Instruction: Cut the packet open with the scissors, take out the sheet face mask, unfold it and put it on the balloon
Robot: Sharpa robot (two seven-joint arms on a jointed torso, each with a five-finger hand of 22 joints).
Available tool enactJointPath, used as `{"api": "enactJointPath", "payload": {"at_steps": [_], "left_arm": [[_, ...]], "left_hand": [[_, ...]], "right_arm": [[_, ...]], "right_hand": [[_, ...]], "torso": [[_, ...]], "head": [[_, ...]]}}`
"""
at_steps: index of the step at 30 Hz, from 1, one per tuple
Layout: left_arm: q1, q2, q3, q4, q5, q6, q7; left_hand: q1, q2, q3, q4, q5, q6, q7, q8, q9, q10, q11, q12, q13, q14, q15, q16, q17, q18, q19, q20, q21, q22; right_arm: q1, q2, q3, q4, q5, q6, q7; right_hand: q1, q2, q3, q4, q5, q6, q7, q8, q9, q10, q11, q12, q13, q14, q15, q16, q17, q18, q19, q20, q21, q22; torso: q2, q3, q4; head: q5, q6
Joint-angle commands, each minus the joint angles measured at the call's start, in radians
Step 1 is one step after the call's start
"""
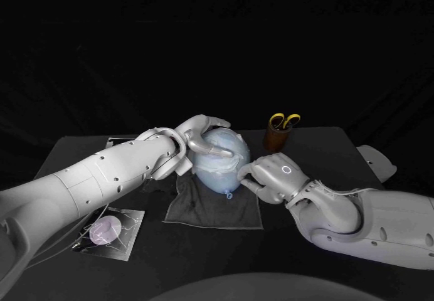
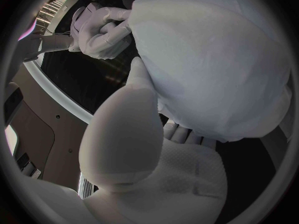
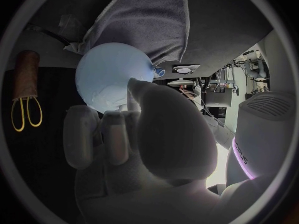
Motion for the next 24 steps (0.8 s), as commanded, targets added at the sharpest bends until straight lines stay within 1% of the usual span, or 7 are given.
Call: {"api": "enactJointPath", "payload": {"at_steps": [1,4,6,7,10,17,24], "left_arm": [[0.0,0.003,0.0,-0.001,0.0,0.01,0.001],[0.0,0.003,0.0,-0.001,0.0,0.01,0.001],[0.0,0.003,0.0,-0.001,0.0,0.011,0.001],[0.0,0.003,0.0,-0.001,0.0,0.011,0.001],[0.0,0.002,0.0,0.0,0.0,0.011,0.001],[0.0,0.002,0.0,0.001,0.0,0.011,0.001],[0.0,0.002,0.0,0.002,0.002,0.01,-0.001]], "left_hand": [[0.001,0.005,0.008,0.0,-0.001,-0.006,0.011,0.003,-0.001,-0.001,0.002,0.0,-0.001,-0.005,0.002,-0.002,-0.001,-0.004,-0.005,-0.002,-0.005,0.0],[0.002,0.005,0.008,0.0,-0.001,-0.007,0.011,0.003,-0.001,-0.002,0.002,0.0,-0.001,-0.006,0.003,-0.002,-0.001,-0.003,-0.005,-0.003,-0.005,0.0],[0.002,0.005,0.008,0.0,-0.001,-0.007,0.011,0.003,-0.001,-0.002,0.002,0.0,-0.001,-0.006,0.003,-0.002,-0.001,-0.003,-0.005,-0.003,-0.005,0.0],[0.002,0.005,0.008,0.0,-0.001,-0.007,0.011,0.003,-0.001,-0.002,0.002,0.0,-0.001,-0.006,0.003,-0.002,-0.001,-0.003,-0.005,-0.003,-0.005,0.0],[0.002,0.006,0.008,0.0,-0.001,-0.006,0.011,0.003,-0.001,-0.002,0.002,0.0,-0.001,-0.007,0.003,-0.003,-0.001,-0.003,-0.004,-0.003,-0.005,0.0],[0.002,0.006,0.009,0.0,-0.001,-0.007,0.011,0.003,-0.001,-0.003,0.002,0.0,-0.001,-0.006,0.003,-0.003,-0.001,-0.003,-0.004,-0.003,-0.005,0.0],[0.003,0.007,0.011,0.0,-0.001,-0.007,0.011,0.003,-0.001,-0.003,0.003,0.0,-0.001,-0.007,0.003,-0.003,-0.001,-0.002,-0.004,-0.003,-0.004,0.0]], "right_arm": [[0.0,-0.004,0.0,0.003,0.001,-0.033,0.023],[0.001,-0.005,0.0,0.003,0.024,-0.131,0.058],[0.001,-0.004,0.0,0.004,0.038,-0.193,0.086],[0.001,-0.003,0.0,0.004,0.046,-0.219,0.1],[0.001,0.008,0.0,-0.002,0.061,-0.266,0.117],[0.001,0.053,0.0,-0.051,0.065,-0.267,0.088],[0.001,0.095,0.0,-0.094,0.073,-0.229,0.064]], "right_hand": [[-0.019,-0.003,0.012,0.005,0.003,-0.012,0.0,0.102,0.19,0.104,-0.005,0.003,0.263,0.104,-0.004,0.004,0.263,-0.019,0.027,-0.01,-0.004,0.207],[-0.032,-0.015,0.022,0.012,0.003,-0.035,0.005,0.09,0.193,0.104,-0.001,0.003,0.263,0.104,-0.003,0.004,0.263,-0.018,0.025,-0.009,-0.009,0.205],[-0.047,-0.075,-0.002,0.01,0.003,-0.066,0.012,0.069,0.19,0.104,0.005,0.003,0.263,0.104,0.0,0.004,0.263,-0.016,0.02,-0.008,-0.019,0.202],[-0.056,-0.092,-0.014,0.015,0.003,-0.073,0.017,0.059,0.186,0.104,0.009,0.003,0.263,0.104,0.002,0.004,0.263,-0.015,0.017,-0.007,-0.025,0.199],[-0.062,-0.118,-0.043,0.023,0.002,-0.094,0.036,0.019,0.165,0.104,0.023,0.003,0.263,0.104,0.013,0.004,0.263,-0.013,0.011,0.0,-0.037,0.195],[-0.058,-0.127,-0.087,0.026,0.003,-0.109,0.061,-0.042,0.132,0.104,0.046,0.003,0.263,0.104,0.035,0.004,0.263,-0.004,-0.01,0.019,-0.08,0.18],[-0.044,-0.127,-0.108,0.023,0.003,-0.097,0.063,-0.058,0.123,0.102,0.049,-0.003,0.26,0.104,0.038,0.004,0.263,-0.002,-0.015,0.025,-0.092,0.177]], "torso": [[0.0,-0.0003,0.0008],[0.001,-0.0002,0.0007],[0.001,-0.0001,0.0008],[0.001,0.0001,0.0008],[0.001,0.0,0.0013],[0.001,-0.0007,0.0008],[0.002,-0.0003,0.0015]], "head": [[0.0,0.004],[0.001,0.006],[0.002,0.005],[0.002,0.005],[0.003,0.004],[0.003,0.006],[0.005,0.003]]}}
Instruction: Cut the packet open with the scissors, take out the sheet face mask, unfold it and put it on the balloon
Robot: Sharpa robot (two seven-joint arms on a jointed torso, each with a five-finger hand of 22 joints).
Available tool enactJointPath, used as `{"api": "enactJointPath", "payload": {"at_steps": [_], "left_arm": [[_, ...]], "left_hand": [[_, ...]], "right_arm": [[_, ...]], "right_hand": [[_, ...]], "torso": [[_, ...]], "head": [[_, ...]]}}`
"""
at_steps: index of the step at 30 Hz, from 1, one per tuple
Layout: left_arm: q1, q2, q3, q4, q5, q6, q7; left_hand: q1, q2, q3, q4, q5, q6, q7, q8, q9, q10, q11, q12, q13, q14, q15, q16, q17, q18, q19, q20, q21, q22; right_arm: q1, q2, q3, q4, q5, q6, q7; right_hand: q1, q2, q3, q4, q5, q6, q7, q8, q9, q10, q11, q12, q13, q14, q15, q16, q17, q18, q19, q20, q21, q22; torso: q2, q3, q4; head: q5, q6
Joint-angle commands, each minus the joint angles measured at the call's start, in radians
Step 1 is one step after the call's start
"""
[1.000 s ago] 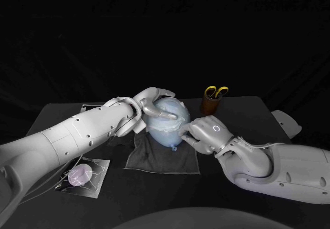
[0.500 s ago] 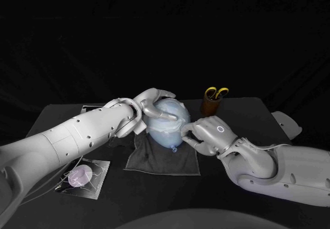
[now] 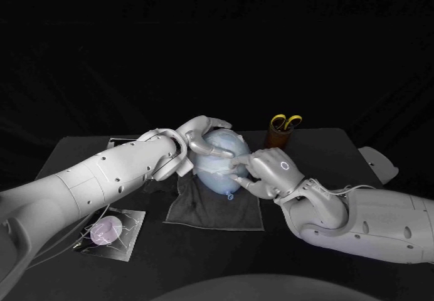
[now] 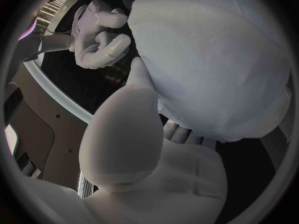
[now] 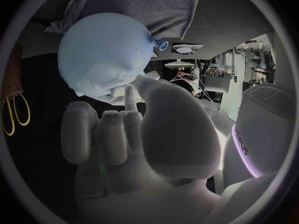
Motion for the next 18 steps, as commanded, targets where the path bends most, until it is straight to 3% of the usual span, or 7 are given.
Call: {"api": "enactJointPath", "payload": {"at_steps": [1,8,18], "left_arm": [[0.0,0.001,0.0,0.001,0.003,0.009,-0.001],[0.0,0.001,0.0,0.003,0.013,0.009,-0.003],[0.0,0.001,0.0,-0.004,0.015,0.009,-0.003]], "left_hand": [[0.003,0.007,0.004,0.002,-0.001,-0.007,0.011,0.003,-0.001,-0.003,0.003,0.0,-0.001,-0.007,0.003,-0.003,-0.001,-0.002,-0.004,-0.003,-0.004,0.0],[0.004,0.009,0.009,0.002,-0.001,-0.007,0.012,0.003,-0.001,-0.004,0.003,0.0,-0.001,-0.008,0.003,-0.003,-0.001,-0.001,-0.003,-0.003,-0.004,0.0],[0.004,0.009,0.009,0.002,-0.001,-0.007,0.012,0.003,-0.001,-0.004,0.003,0.0,-0.001,-0.008,0.003,-0.003,-0.001,-0.001,-0.003,-0.003,-0.004,0.0]], "right_arm": [[0.0,0.017,0.0,-0.017,0.006,0.008,-0.018],[0.0,0.046,0.0,-0.045,0.001,0.07,-0.04],[0.0,0.056,-0.001,-0.049,-0.01,0.108,-0.056]], "right_hand": [[0.008,-0.001,-0.007,-0.001,-0.002,0.007,0.002,-0.008,-0.002,0.103,0.007,-0.002,0.26,0.103,0.007,0.004,0.263,-0.001,-0.003,0.003,-0.006,0.176],[0.016,0.001,-0.024,0.001,-0.002,0.027,-0.002,-0.013,-0.007,0.099,0.006,-0.011,0.256,0.103,0.007,0.004,0.263,0.001,-0.008,0.005,-0.017,0.173],[0.014,-0.003,-0.055,0.006,-0.002,0.043,-0.005,-0.022,-0.017,0.098,0.002,-0.014,0.255,0.103,0.004,0.004,0.263,0.002,-0.009,0.003,-0.022,0.172]], "torso": [[0.0,-0.0003,-0.0007],[-0.001,-0.0002,0.0],[-0.002,0.0006,-0.0016]], "head": [[0.001,-0.002],[0.003,-0.003],[0.005,-0.004]]}}
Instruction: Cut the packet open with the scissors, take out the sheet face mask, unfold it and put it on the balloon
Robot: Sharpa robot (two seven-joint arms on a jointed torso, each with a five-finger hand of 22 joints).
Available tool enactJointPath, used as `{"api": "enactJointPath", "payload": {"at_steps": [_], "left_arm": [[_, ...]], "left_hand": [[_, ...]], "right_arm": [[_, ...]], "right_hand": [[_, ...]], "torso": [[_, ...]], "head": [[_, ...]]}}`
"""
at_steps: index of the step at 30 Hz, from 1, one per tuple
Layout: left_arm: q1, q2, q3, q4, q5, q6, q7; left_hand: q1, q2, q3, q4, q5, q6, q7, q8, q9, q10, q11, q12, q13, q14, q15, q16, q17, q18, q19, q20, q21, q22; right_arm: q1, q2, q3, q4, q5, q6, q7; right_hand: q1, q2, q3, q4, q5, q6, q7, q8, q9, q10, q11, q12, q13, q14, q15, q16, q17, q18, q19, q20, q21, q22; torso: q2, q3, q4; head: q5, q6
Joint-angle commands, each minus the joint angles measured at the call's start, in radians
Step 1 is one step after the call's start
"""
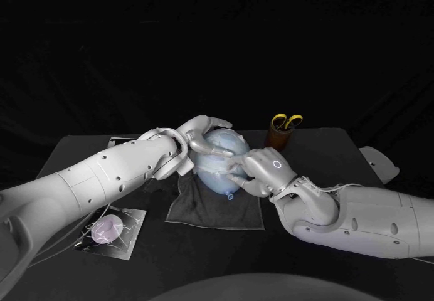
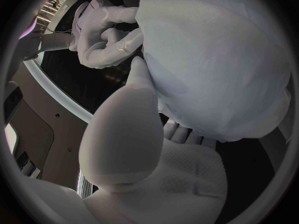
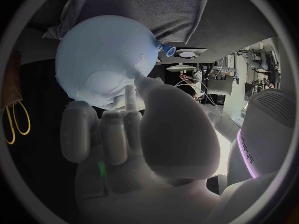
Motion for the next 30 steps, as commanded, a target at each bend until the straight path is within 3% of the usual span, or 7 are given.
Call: {"api": "enactJointPath", "payload": {"at_steps": [1,11,15,20,27,30], "left_arm": [[0.001,0.001,0.001,-0.002,0.006,0.008,-0.001],[0.001,0.001,0.001,-0.002,0.006,0.008,-0.002],[0.001,0.001,0.001,-0.001,0.006,0.009,-0.003],[0.001,0.001,0.001,0.001,0.007,0.01,-0.003],[0.001,0.001,0.0,0.003,0.007,0.01,-0.003],[0.001,0.001,0.0,0.004,0.007,0.01,-0.004]], "left_hand": [[0.004,0.009,0.005,-0.003,-0.001,-0.007,0.012,0.003,-0.001,-0.004,0.003,0.0,-0.001,-0.004,-0.001,-0.003,-0.001,-0.001,-0.003,-0.003,-0.004,0.0],[0.005,0.011,0.007,-0.003,-0.001,-0.008,0.012,0.003,-0.001,-0.004,0.003,0.0,-0.001,-0.004,0.0,-0.003,-0.001,0.0,-0.003,-0.003,-0.004,0.0],[0.005,0.011,0.007,-0.003,-0.001,-0.008,0.012,0.003,-0.001,-0.004,0.003,0.0,-0.001,-0.004,0.0,-0.003,-0.001,0.0,-0.003,-0.003,-0.004,0.0],[0.005,0.011,0.007,-0.003,-0.001,-0.008,0.012,0.003,-0.001,-0.004,0.003,0.0,-0.001,-0.004,0.0,-0.003,-0.001,0.0,-0.003,-0.003,-0.004,0.0],[0.006,0.014,0.01,-0.003,-0.002,-0.009,0.012,0.003,-0.001,-0.005,0.003,0.0,-0.001,-0.004,0.0,-0.004,-0.001,0.001,-0.003,-0.003,-0.004,0.0],[0.006,0.014,0.01,-0.003,-0.002,-0.009,0.012,0.003,-0.001,-0.005,0.003,0.0,-0.001,-0.004,0.0,-0.004,-0.001,0.001,-0.003,-0.003,-0.004,0.0]], "right_arm": [[-0.002,0.003,-0.002,-0.003,-0.018,0.06,-0.027],[-0.002,0.016,-0.002,-0.014,-0.069,0.111,-0.079],[-0.002,0.021,-0.002,-0.019,-0.093,0.108,-0.106],[-0.002,0.025,-0.001,-0.025,-0.107,0.1,-0.128],[0.0,0.029,0.0,-0.022,-0.121,0.082,-0.148],[0.001,0.032,0.0,-0.022,-0.124,0.081,-0.152]], "right_hand": [[-0.003,-0.009,-0.021,0.003,-0.002,0.003,0.002,-0.012,-0.006,0.097,0.003,-0.007,0.253,0.103,0.004,0.003,0.263,0.003,-0.007,0.0,-0.01,0.172],[0.012,-0.012,-0.107,-0.003,-0.001,0.002,0.01,-0.036,-0.025,0.077,0.01,-0.052,0.234,0.103,0.011,0.003,0.263,0.008,-0.022,0.005,-0.044,0.162],[0.049,0.023,-0.097,-0.005,-0.001,0.02,0.003,-0.034,-0.029,0.081,0.005,-0.043,0.237,0.103,0.007,0.003,0.263,0.005,-0.011,0.004,-0.025,0.17],[0.045,0.039,-0.09,0.003,-0.001,0.03,0.0,-0.034,-0.032,0.084,0.002,-0.037,0.24,0.103,0.004,0.003,0.263,0.002,-0.004,0.001,-0.015,0.174],[0.063,0.083,-0.052,-0.002,-0.001,0.06,-0.017,-0.027,-0.035,0.101,-0.013,0.002,0.257,0.103,-0.007,0.003,0.263,-0.004,0.016,-0.007,0.018,0.187],[0.074,0.09,-0.035,-0.007,-0.001,0.076,-0.027,-0.019,-0.032,0.106,-0.021,0.015,0.263,0.103,-0.014,0.003,0.263,-0.007,0.022,-0.013,0.03,0.192]], "torso": [[0.0,0.0006,-0.0001],[0.0,0.0006,0.0009],[0.0,0.0003,0.0004],[0.0,0.0004,0.0008],[0.0,0.0003,0.0004],[0.0,0.0,0.0001]], "head": [[-0.001,0.0],[-0.001,-0.002],[-0.001,-0.004],[0.0,-0.001],[0.0,0.001],[0.0,-0.001]]}}
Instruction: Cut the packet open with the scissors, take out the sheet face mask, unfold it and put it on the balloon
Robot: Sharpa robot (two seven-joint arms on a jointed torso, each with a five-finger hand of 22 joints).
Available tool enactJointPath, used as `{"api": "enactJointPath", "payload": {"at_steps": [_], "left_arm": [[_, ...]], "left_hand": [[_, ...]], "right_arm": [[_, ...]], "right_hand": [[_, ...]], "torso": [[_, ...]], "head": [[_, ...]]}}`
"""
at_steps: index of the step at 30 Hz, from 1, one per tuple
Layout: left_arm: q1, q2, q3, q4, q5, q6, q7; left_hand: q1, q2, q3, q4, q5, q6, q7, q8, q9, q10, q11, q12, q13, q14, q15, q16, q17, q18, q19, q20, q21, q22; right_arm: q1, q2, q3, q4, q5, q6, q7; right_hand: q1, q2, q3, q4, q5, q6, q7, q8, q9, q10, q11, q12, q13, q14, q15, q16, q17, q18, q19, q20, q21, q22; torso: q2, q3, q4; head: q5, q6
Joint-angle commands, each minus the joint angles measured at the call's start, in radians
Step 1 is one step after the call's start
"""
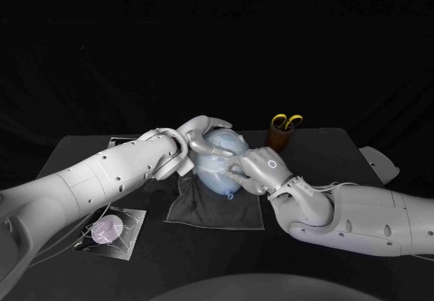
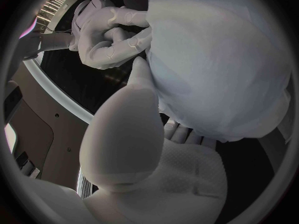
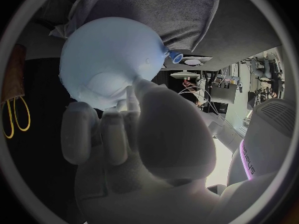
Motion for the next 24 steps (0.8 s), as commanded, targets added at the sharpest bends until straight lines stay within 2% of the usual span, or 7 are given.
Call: {"api": "enactJointPath", "payload": {"at_steps": [1,7,12,14,18,24], "left_arm": [[0.001,0.002,0.001,0.002,0.005,0.008,0.001],[0.001,0.002,0.001,0.003,0.005,0.009,0.001],[0.001,0.002,0.001,0.003,0.006,0.009,0.001],[0.001,0.001,0.001,0.003,0.006,0.01,0.001],[0.001,0.001,0.001,0.003,0.007,0.009,0.001],[0.002,0.0,0.001,0.002,0.008,0.01,0.001]], "left_hand": [[0.001,0.01,0.008,0.0,-0.002,-0.005,0.008,0.003,-0.001,-0.005,0.003,0.0,-0.001,-0.004,0.001,-0.004,-0.001,0.001,-0.003,-0.003,-0.004,0.0],[0.001,0.01,0.008,0.0,-0.002,-0.005,0.008,0.003,-0.001,-0.005,0.003,0.0,-0.001,-0.004,0.001,-0.004,-0.001,0.001,-0.003,-0.003,-0.004,0.0],[0.001,0.01,0.008,0.0,-0.002,-0.005,0.008,0.003,-0.001,-0.005,0.003,0.0,-0.001,-0.004,0.001,-0.004,-0.001,0.001,-0.003,-0.003,-0.004,0.0],[0.001,0.01,0.008,0.0,-0.002,-0.005,0.008,0.003,-0.001,-0.005,0.003,0.0,-0.001,-0.004,0.001,-0.004,-0.001,0.001,-0.003,-0.003,-0.004,0.0],[0.002,0.013,0.011,0.0,-0.002,-0.005,0.008,0.003,-0.001,-0.005,0.003,0.0,-0.001,-0.004,0.002,-0.004,-0.001,0.002,-0.002,-0.003,-0.004,0.0],[0.002,0.013,0.011,0.0,-0.002,-0.005,0.008,0.003,-0.001,-0.005,0.003,0.0,-0.001,-0.004,0.002,-0.004,-0.001,0.002,-0.002,-0.003,-0.004,0.0]], "right_arm": [[-0.001,0.003,-0.001,-0.005,-0.026,0.023,-0.045],[0.0,0.011,-0.001,-0.007,-0.032,0.043,-0.056],[0.001,0.015,-0.001,-0.007,-0.039,0.052,-0.066],[0.001,0.015,-0.001,-0.005,-0.042,0.054,-0.067],[0.001,0.011,0.0,0.005,-0.047,0.041,-0.054],[0.001,-0.012,0.0,0.04,-0.05,0.025,-0.018]], "right_hand": [[0.002,0.012,0.013,-0.003,-0.001,0.015,-0.005,0.01,0.002,0.106,-0.01,0.01,0.263,0.106,-0.011,0.003,0.263,-0.007,0.011,-0.003,0.007,0.191],[0.026,0.007,0.039,-0.022,-0.001,0.031,-0.018,0.023,0.008,0.106,-0.023,0.01,0.263,0.106,-0.022,0.003,0.263,-0.008,0.016,-0.013,0.014,0.195],[0.033,0.009,0.054,-0.031,-0.001,0.034,-0.019,0.03,0.013,0.106,-0.025,0.01,0.263,0.106,-0.024,0.003,0.263,-0.012,0.024,-0.017,0.03,0.202],[0.032,0.012,0.061,-0.032,-0.001,0.035,-0.02,0.033,0.015,0.106,-0.025,0.01,0.263,0.106,-0.024,0.003,0.263,-0.014,0.028,-0.018,0.037,0.204],[0.021,0.042,0.097,-0.025,-0.001,0.048,-0.021,0.051,0.028,0.106,-0.026,0.01,0.263,0.106,-0.025,0.003,0.263,-0.017,0.035,-0.02,0.052,0.21],[-0.01,0.044,0.113,-0.021,-0.001,0.056,-0.029,0.079,0.053,0.106,-0.032,0.01,0.263,0.106,-0.028,0.003,0.263,-0.019,0.04,-0.023,0.062,0.215]], "torso": [[0.001,-0.0005,0.0],[0.001,-0.001,0.0007],[0.001,-0.0009,0.0008],[0.0,-0.0006,0.0013],[0.0,-0.0006,0.0002],[0.0,-0.0007,0.0]], "head": [[-0.001,-0.003],[0.0,-0.002],[0.0,-0.003],[0.0,-0.003],[0.0,-0.004],[-0.002,-0.006]]}}
